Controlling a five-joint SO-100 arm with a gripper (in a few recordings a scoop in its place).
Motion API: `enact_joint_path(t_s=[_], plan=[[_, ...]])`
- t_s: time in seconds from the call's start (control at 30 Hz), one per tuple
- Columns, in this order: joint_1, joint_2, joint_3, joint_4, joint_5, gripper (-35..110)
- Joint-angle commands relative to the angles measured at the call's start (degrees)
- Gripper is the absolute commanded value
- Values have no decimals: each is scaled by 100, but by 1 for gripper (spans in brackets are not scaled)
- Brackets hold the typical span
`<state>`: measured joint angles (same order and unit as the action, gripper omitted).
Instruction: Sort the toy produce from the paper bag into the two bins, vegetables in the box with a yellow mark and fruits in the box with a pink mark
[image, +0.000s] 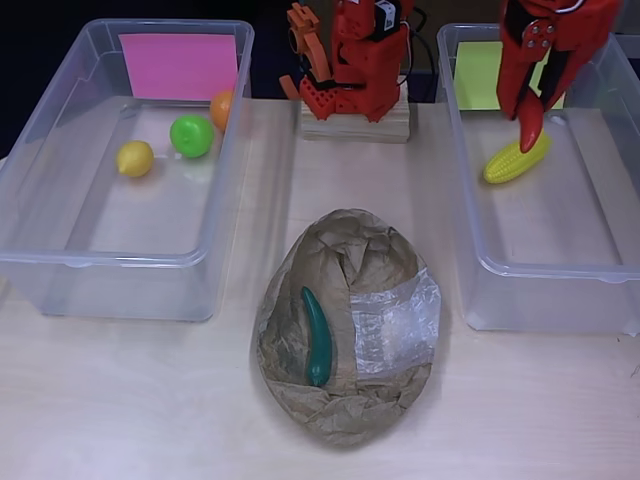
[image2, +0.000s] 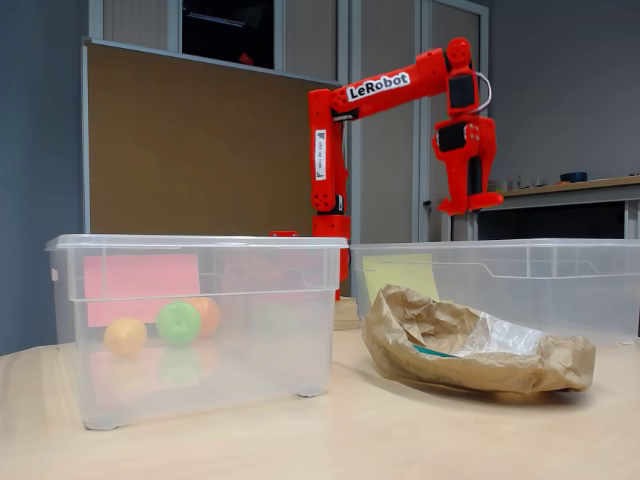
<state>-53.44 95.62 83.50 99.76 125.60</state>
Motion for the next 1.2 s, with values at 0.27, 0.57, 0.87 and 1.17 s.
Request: enact_joint_path(t_s=[0.27, 0.57, 0.87, 1.17], plan=[[-1661, -114, 2443, -2988, 3041, 0], [-1793, -844, 2021, -3357, 2848, 27], [-1424, -1310, 272, -1705, 1723, 36], [281, -1784, -2083, -510, -2575, 32]])
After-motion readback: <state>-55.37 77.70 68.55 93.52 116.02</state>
